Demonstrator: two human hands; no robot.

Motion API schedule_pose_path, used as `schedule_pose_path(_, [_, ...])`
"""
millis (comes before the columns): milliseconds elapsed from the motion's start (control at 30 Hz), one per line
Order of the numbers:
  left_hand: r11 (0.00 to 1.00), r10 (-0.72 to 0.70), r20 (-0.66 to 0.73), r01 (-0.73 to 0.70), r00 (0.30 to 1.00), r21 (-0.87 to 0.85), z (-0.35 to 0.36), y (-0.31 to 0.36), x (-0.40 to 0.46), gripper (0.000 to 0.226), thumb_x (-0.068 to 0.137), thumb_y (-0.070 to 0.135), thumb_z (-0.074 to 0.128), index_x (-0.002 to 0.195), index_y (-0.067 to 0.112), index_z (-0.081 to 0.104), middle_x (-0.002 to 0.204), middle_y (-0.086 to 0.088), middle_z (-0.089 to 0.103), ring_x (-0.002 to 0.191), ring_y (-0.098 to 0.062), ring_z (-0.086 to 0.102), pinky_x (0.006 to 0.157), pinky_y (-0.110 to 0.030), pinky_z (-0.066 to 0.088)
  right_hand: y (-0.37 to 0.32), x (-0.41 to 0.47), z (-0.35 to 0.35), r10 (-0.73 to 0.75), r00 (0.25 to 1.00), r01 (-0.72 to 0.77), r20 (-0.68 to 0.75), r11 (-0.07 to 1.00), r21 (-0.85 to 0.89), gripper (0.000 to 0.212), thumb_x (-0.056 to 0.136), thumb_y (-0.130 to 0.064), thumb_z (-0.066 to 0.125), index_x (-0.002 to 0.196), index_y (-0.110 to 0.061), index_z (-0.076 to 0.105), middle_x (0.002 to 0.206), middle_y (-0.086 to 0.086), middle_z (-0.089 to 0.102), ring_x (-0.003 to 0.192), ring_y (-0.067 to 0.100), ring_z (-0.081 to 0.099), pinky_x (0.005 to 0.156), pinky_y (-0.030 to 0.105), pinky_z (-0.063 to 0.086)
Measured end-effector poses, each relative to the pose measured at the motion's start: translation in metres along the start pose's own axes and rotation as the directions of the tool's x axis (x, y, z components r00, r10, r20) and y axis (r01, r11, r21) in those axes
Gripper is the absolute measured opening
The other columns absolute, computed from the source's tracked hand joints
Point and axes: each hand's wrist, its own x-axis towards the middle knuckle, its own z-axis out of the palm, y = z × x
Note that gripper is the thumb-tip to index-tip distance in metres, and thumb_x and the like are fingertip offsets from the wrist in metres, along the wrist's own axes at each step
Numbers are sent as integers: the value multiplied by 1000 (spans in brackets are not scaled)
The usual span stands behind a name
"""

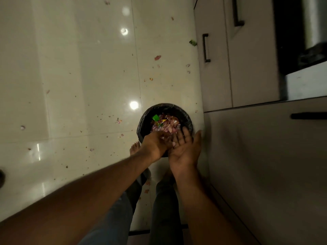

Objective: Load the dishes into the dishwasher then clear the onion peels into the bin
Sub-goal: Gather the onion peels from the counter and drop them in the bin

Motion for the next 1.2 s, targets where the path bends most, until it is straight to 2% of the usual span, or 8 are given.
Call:
schedule_pose_path(100, [988, 65, -75, -54, 995, 142, -15, 15, -15, 44, 77, 44, 77, 114, 21, 72, 106, -4, 76, 99, -26, 73, 91, -48, 61, -17, -45, 8, -42, 999, 42, -2, 999, 9, 65, 102, -68, 37, 143, -22, 59, 144, 4, 62, 131, 19, 57, 122, 43, 32])
schedule_pose_path(200, [952, 119, -74, -93, 990, 290, -35, 46, -46, 40, 92, 27, 74, 129, 14, 66, 115, -10, 75, 105, -28, 71, 94, -41, 60, -37, -84, 15, -53, 999, 53, -11, 998, 27, 68, 102, -68, 37, 146, -21, 56, 145, 3, 60, 124, 16, 58, 115, 38, 34])
schedule_pose_path(500, [806, 281, 127, -306, 951, 507, -82, 125, -156, 14, 94, 17, 71, 106, 20, 78, 104, 2, 76, 100, -18, 71, 93, -31, 57, -92, -204, 28, -60, 995, 52, 76, 993, 108, 75, 104, -67, 32, 150, -11, 51, 149, 12, 58, 139, 28, 54, 122, 45, 36])
schedule_pose_path(600, [715, 310, 230, -385, 923, 583, -83, 157, -187, 11, 96, 19, 67, 93, 21, 78, 85, 9, 73, 82, -11, 69, 82, -27, 55, -105, -242, 21, -111, 988, 87, 105, 975, 206, 76, 103, -69, 32, 149, -11, 52, 148, 14, 59, 136, 30, 56, 121, 48, 38])
schedule_pose_path(667, [623, 334, 290, -441, 897, 646, -78, 176, -205, 15, 96, 27, 67, 99, 18, 79, 92, 1, 77, 87, -18, 72, 79, -29, 55, -111, -261, 18, -139, 984, 108, 112, 964, 241, 78, 103, -69, 31, 148, -10, 52, 147, 16, 59, 135, 32, 56, 121, 48, 38])
schedule_pose_path(800, [453, 382, 427, -569, 819, 686, -50, 209, -248, 21, 91, 29, 65, 104, 14, 73, 109, -13, 75, 104, -35, 70, 87, -36, 57, -125, -301, -1, -258, 960, 216, 106, 928, 305, 77, 104, -68, 31, 144, -7, 57, 137, 14, 66, 131, 30, 60, 120, 45, 40])
schedule_pose_path(1033, [185, 447, 654, -778, 611, 601, 37, 231, -329, 22, 92, 29, 61, 105, 15, 72, 109, -15, 75, 104, -36, 69, 81, -35, 55, -142, -383, -83, -479, 871, 480, -109, 780, 401, 70, 106, -62, 34, 137, -6, 63, 132, 15, 71, 127, 28, 65, 116, 40, 45])
schedule_pose_path(1200, [104, 433, 772, -876, 466, 471, 102, 208, -406, 8, 88, 20, 67, 92, 15, 70, 102, -15, 76, 99, -35, 71, 75, -34, 54, -121, -457, -162, -574, 775, 621, -264, 612, 490, 72, 106, -62, 31, 137, -5, 62, 134, 16, 69, 129, 30, 64, 115, 42, 45])
